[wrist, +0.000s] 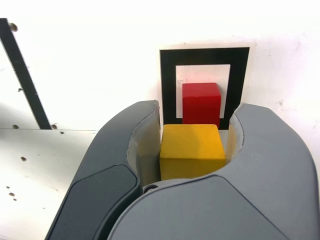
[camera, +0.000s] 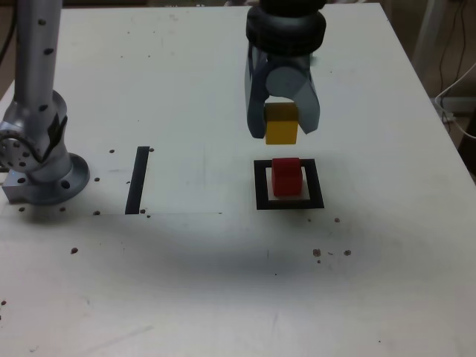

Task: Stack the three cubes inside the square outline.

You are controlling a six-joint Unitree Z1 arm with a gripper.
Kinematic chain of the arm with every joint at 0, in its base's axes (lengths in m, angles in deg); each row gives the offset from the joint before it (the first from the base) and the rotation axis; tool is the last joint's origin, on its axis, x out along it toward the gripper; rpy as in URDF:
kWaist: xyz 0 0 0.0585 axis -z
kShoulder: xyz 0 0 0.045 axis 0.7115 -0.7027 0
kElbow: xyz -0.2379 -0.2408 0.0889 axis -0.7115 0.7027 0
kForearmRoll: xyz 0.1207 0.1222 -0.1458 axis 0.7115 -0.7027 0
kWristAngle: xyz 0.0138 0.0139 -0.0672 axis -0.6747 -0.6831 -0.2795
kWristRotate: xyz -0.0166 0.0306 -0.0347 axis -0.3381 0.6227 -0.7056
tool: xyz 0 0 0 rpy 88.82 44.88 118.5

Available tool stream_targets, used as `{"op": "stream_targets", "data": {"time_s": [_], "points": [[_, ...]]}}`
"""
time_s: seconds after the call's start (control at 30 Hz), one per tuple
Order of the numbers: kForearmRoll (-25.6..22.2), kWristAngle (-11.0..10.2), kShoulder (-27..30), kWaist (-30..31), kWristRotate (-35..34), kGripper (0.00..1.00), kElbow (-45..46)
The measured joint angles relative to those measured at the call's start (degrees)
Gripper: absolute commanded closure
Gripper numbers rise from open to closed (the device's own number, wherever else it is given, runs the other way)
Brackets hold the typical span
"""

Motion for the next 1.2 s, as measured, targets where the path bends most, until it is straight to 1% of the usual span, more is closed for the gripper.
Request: {"op": "stream_targets", "data": {"time_s": [0.27, 0.73, 1.1, 1.17, 1.2], "points": [[3.9, 1.1, -1.6, 0.0, -0.4, 0.68, 2.3], [10.5, 1.9, -2.3, 0.0, -1.8, 0.68, 7.7], [11.8, 1.9, -2.7, 0.0, -2.1, 0.68, 8.7], [11.9, 1.8, -2.7, 0.0, -2.1, 0.65, 8.7], [12.0, 1.8, -2.8, 0.0, -2.1, 0.61, 8.7]]}}
